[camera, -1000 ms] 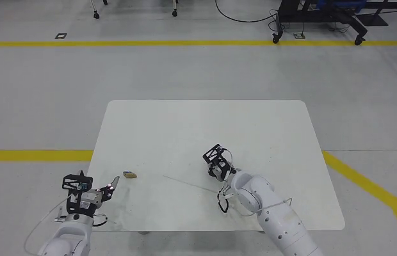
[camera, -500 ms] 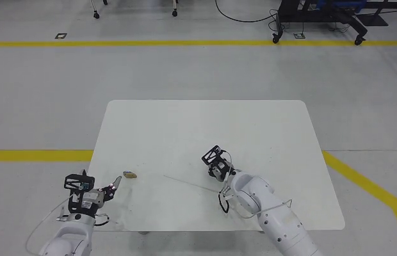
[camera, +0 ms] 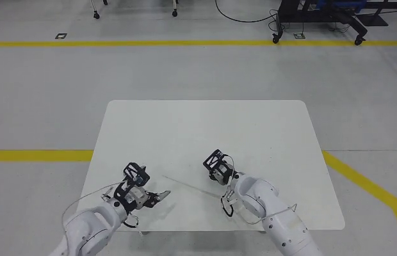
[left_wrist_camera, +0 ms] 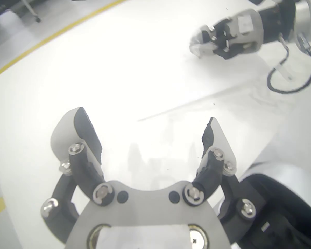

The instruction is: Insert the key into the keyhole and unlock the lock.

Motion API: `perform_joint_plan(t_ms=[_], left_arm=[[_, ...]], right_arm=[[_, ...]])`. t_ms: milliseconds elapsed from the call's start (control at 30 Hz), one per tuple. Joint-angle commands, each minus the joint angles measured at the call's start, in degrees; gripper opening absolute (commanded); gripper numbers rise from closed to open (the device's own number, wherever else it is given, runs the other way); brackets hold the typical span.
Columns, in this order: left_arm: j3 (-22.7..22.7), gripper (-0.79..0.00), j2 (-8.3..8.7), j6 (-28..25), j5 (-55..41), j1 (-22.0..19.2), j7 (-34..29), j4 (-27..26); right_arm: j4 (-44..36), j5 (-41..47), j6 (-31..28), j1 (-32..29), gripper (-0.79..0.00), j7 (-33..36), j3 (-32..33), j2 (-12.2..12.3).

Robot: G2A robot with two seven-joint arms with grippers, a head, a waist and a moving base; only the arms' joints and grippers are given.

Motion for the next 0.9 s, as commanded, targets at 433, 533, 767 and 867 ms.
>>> perform_joint_plan(t_ms=[433, 533, 767, 867], left_arm=[[16.9, 0.0, -2.79, 17.57, 16.47, -11.67, 3.36, 10.94], [20.53, 0.0, -3.8, 23.33, 20.2, -13.66, 4.54, 14.15], [25.52, 0.0, -5.57, 28.43, 23.42, -17.14, 4.64, 19.63], [26.39, 0.0, -6.08, 29.04, 23.63, -18.05, 4.4, 21.22]], right_arm=[[-2.44, -1.89, -3.48, -1.96, -0.785, -0.42, 1.03, 0.56], [-2.58, -1.96, -4.04, -2.06, -0.785, -0.35, 1.19, 0.63], [-2.66, -1.94, -4.75, -2.15, -0.785, -0.12, 1.39, 0.7], [-2.6, -1.54, -4.87, -2.22, -0.785, -0.42, 1.72, 0.74]])
